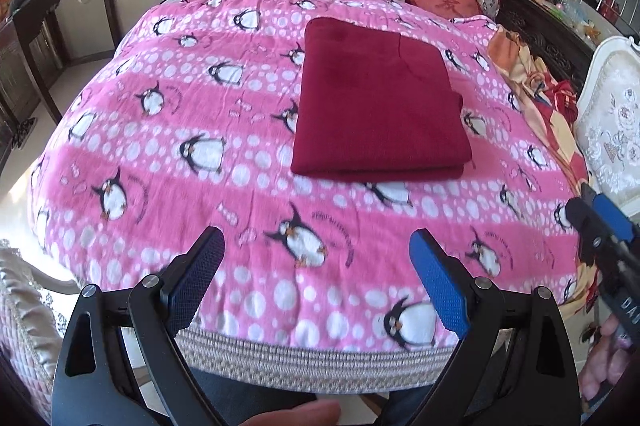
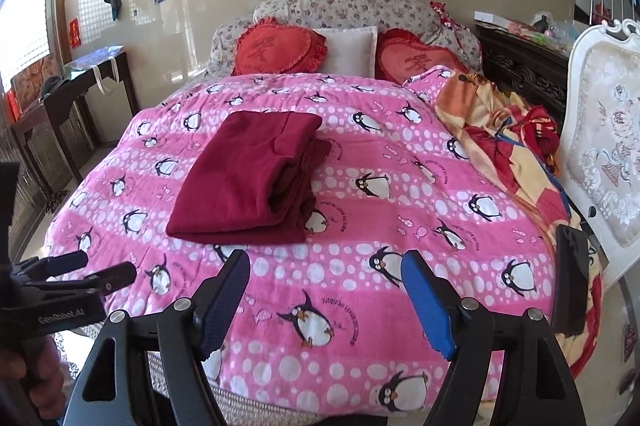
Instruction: Fold small clothes
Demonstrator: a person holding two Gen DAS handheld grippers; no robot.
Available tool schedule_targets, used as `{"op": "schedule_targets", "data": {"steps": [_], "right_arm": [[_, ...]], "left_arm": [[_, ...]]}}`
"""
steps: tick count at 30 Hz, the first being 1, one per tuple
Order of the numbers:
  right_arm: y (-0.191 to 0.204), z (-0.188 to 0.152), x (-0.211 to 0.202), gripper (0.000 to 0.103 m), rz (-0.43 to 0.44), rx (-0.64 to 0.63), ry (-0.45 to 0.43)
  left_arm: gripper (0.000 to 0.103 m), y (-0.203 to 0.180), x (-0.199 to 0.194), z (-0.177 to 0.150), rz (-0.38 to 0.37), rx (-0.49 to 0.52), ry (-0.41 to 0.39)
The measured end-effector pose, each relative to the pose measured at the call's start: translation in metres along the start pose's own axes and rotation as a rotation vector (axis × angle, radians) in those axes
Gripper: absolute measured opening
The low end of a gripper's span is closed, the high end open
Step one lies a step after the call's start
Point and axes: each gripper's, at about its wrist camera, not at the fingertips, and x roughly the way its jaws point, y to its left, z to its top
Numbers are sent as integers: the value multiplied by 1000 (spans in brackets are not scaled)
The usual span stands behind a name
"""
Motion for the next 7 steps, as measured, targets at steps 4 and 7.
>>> {"op": "schedule_targets", "data": {"steps": [4,7], "right_arm": [[-2,6,12,76,-2,-2,16],[-2,8,17,76,-8,-2,19]], "left_arm": [[94,0,4,14,5,2,-16],[94,-5,6,21,13,29,-34]]}}
